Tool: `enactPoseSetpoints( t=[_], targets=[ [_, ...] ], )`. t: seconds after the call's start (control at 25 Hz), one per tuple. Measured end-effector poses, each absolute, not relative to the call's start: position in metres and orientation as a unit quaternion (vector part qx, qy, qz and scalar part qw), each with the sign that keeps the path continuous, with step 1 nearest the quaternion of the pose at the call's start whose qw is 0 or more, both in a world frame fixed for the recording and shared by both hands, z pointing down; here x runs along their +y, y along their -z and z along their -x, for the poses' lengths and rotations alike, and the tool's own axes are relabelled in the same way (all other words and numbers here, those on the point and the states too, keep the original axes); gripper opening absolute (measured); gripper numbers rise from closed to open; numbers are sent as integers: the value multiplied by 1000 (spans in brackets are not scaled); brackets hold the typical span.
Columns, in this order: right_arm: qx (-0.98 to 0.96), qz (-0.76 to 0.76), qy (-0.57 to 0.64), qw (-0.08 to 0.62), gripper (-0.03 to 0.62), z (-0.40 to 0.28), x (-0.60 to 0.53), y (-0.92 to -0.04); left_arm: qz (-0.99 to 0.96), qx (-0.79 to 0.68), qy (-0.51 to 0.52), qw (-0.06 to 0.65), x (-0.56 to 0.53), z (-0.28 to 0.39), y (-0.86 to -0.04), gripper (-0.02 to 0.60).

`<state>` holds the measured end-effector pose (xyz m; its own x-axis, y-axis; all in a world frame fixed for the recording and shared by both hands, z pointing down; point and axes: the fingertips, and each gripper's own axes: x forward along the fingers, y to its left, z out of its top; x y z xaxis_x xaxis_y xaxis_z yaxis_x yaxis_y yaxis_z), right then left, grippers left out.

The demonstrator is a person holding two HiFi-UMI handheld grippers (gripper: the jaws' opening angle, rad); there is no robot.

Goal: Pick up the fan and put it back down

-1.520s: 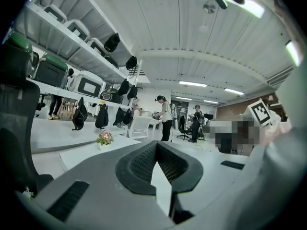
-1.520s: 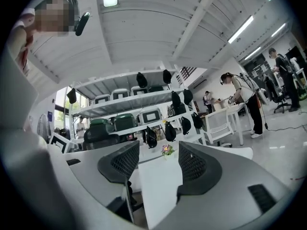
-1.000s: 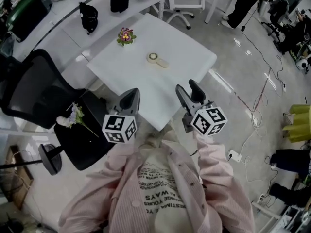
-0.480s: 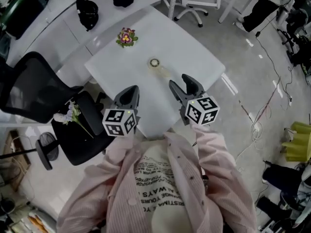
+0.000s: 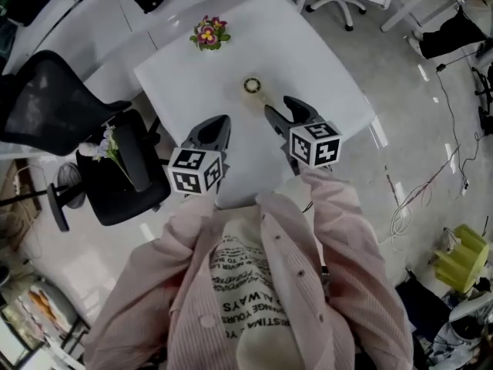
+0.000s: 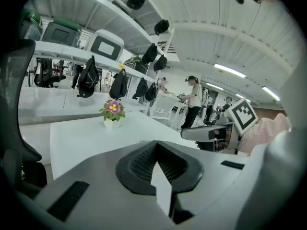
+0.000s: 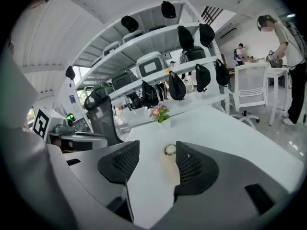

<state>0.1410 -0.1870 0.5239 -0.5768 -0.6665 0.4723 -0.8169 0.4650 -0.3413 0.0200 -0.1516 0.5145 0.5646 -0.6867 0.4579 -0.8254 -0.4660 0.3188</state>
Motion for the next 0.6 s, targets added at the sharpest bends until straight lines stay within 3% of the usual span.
enactPoseSetpoints(
  t=[0.6],
  targets=[
    [-842, -347, -300, 283, 224, -115, -236, -634, -803, -477, -168, 315, -184, -26, -591, 2]
  ],
)
